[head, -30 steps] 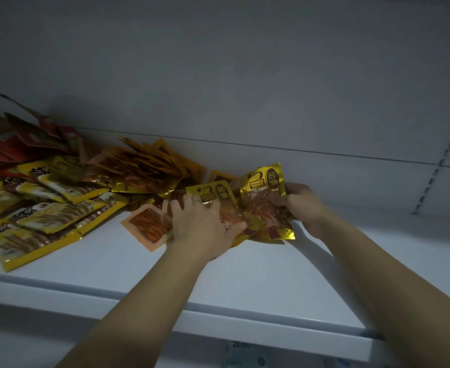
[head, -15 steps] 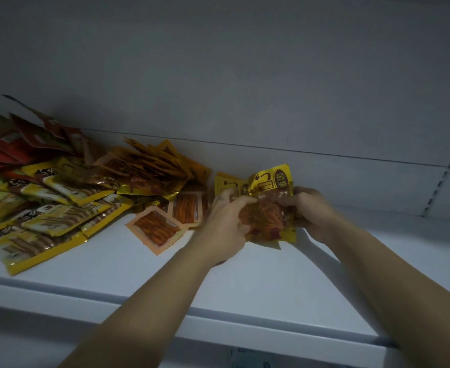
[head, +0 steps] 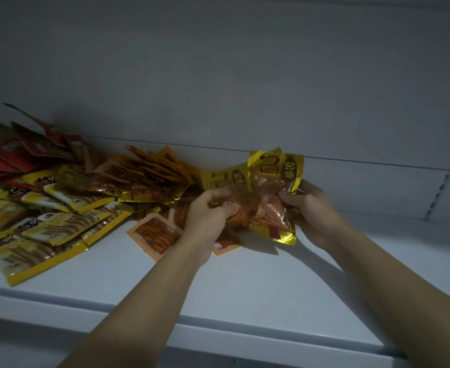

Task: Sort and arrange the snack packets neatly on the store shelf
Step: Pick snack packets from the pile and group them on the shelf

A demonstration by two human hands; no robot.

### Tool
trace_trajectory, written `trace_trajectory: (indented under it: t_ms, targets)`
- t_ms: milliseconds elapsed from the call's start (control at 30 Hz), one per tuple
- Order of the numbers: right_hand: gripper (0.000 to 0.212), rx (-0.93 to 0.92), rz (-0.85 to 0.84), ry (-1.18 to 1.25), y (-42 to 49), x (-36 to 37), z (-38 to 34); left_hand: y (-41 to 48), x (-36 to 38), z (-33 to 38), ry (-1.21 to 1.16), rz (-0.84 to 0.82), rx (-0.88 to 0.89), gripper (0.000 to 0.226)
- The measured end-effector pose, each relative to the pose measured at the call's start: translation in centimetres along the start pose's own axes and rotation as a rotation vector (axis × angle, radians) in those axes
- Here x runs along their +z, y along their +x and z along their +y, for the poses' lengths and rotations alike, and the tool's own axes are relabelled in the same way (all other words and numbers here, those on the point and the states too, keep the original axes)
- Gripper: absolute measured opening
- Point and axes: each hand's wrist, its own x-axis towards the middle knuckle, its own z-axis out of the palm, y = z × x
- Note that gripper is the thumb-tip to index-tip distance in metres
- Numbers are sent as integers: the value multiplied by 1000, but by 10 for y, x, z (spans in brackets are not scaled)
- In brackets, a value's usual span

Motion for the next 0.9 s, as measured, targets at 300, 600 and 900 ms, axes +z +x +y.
trace_trajectory:
  t_ms: [300, 600, 900]
  targets:
    - [19, 50, 119, -100, 2, -1, 2, -2, -6, 4, -66, -103, 178, 46]
    - [19, -28, -129, -39, -10, 17, 5, -5, -3, -3, 145, -160, 126, 78]
    - [74, -166, -248, -406, -12, 21, 13, 0, -3, -2, 88, -83, -18, 58]
